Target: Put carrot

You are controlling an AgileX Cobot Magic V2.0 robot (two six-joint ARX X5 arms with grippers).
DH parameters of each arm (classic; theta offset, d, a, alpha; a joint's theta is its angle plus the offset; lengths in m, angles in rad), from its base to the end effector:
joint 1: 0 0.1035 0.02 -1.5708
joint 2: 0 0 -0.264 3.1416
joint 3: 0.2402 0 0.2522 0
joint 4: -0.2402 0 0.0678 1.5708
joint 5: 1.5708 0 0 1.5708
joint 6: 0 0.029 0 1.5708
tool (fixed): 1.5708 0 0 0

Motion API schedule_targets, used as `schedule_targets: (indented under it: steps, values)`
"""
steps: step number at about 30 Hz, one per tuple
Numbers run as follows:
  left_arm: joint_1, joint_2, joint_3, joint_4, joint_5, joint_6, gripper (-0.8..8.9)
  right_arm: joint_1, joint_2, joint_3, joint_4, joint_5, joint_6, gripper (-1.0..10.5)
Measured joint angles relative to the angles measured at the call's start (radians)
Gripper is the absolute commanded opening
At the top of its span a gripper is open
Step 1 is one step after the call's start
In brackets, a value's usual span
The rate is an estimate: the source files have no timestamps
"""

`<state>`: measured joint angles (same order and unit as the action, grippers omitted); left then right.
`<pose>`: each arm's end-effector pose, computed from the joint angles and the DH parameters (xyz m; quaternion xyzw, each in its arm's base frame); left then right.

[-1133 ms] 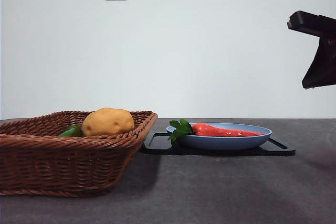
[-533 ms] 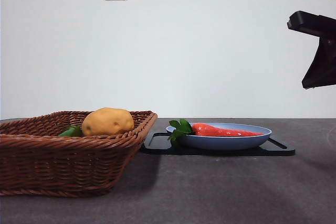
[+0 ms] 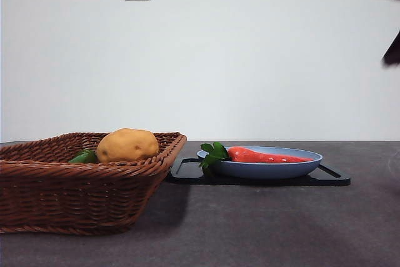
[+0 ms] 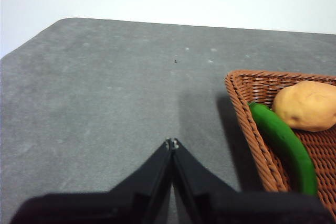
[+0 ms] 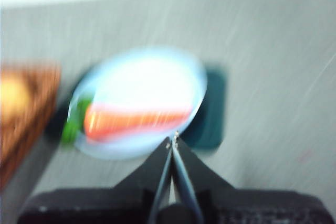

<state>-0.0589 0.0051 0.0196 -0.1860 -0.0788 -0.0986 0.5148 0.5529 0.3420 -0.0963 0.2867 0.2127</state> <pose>0.0953 -0.0033 0.1519 -0.0432 0.0848 0.0141 0.9954 0.1246 0.0611 0.2206 0.0449 0.1520 0.0969 0.9826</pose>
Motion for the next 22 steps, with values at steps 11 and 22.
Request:
schedule_targets:
  steps: [11,22]
  values:
    - [0.0,0.0,0.0,0.0,0.0,0.0,0.08,-0.34,-0.464,-0.236,-0.009,-0.092,-0.103,0.0]
    - [0.0,0.0,0.0,0.0,0.0,0.0,0.08,-0.397,-0.55,-0.329,-0.038,-0.287,-0.17,0.0]
